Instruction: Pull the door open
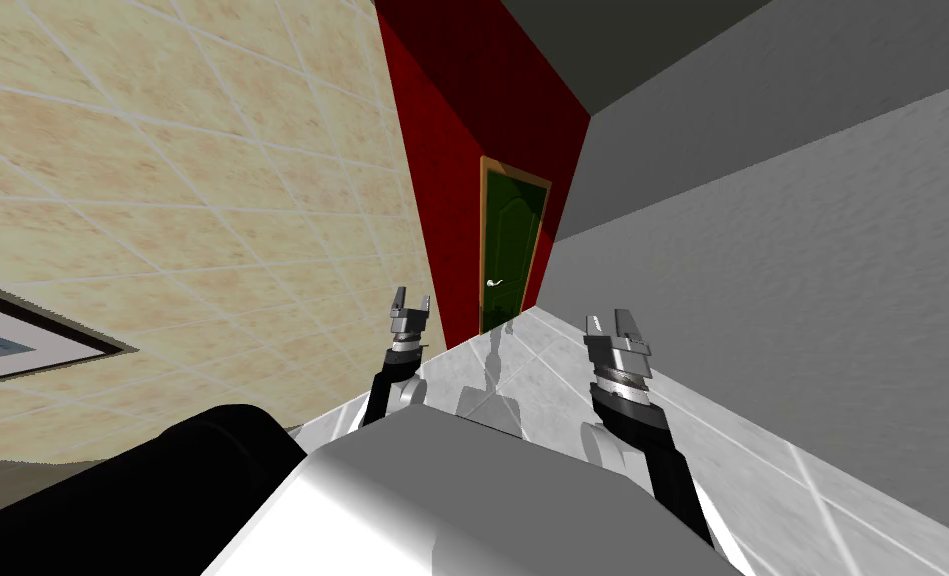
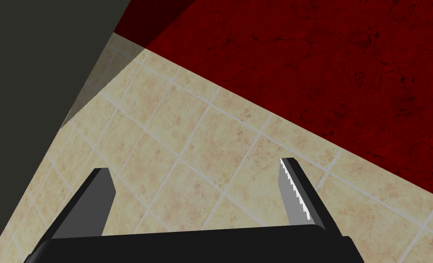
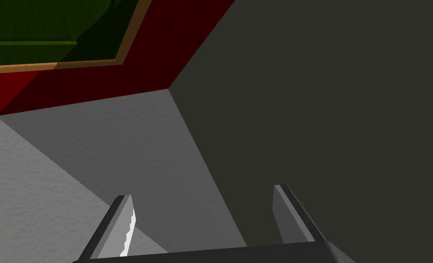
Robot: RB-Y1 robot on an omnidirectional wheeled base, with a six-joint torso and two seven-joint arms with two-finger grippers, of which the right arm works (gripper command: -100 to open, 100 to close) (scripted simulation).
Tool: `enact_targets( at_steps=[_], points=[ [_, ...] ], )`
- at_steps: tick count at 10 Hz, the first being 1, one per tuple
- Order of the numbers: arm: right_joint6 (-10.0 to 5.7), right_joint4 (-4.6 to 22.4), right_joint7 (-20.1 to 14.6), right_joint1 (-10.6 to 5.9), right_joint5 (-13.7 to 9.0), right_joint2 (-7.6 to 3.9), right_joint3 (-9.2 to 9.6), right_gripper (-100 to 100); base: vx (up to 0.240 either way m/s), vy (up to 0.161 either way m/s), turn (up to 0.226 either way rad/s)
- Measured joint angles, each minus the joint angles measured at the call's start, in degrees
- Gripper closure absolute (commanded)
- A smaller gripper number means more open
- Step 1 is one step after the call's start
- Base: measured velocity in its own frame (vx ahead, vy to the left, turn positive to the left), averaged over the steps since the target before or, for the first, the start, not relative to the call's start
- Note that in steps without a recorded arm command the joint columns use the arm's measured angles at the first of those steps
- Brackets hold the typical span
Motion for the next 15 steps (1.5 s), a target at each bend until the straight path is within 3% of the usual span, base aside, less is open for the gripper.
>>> enact_targets(
  at_steps=[3,8,15],
  points=[
    [-0.37,3.00,-0.99,-1.38,0.41,-1.16,-0.15,-100,0.131,0.021,0.063],
    [-2.59,9.49,-2.86,-3.07,1.40,-2.91,0.15,-100,0.124,0.002,0.077],
    [-4.33,17.28,-5.45,-5.91,2.53,-5.19,0.14,-100,0.094,-0.012,0.069]
  ],
)
